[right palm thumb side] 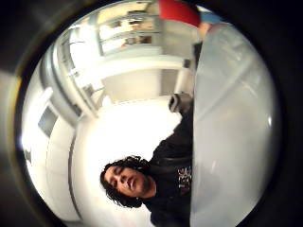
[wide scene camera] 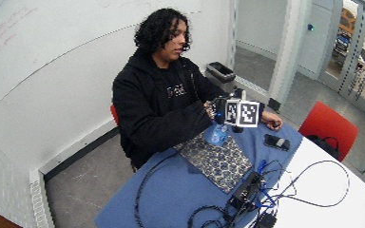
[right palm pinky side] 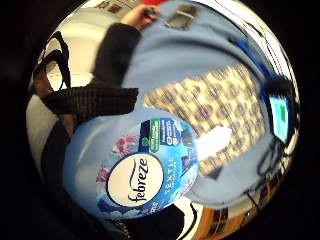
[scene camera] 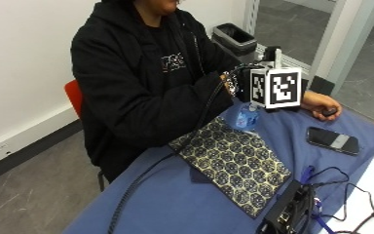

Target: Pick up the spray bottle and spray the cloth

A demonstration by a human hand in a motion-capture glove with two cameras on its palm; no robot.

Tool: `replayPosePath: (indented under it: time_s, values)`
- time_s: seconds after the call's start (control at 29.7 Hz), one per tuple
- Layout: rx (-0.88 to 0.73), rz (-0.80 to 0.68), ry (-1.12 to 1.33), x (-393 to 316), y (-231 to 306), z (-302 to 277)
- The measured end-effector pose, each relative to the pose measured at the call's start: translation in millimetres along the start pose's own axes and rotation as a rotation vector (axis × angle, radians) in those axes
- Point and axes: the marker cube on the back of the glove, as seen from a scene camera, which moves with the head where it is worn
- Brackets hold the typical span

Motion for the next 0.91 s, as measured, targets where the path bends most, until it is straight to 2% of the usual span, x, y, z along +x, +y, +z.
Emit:
replayPosePath:
  time_s: [0.17,0.4,0.57,0.91]
  values:
    - [0.167,-0.206,-0.177,-5.7,-37.5,35.3]
    - [0.329,-0.316,-0.224,11.3,-96.5,43.2]
    - [0.262,-0.287,-0.253,27.5,-71.3,75.2]
    - [0.251,-0.364,-0.252,36.2,-69.8,81.3]
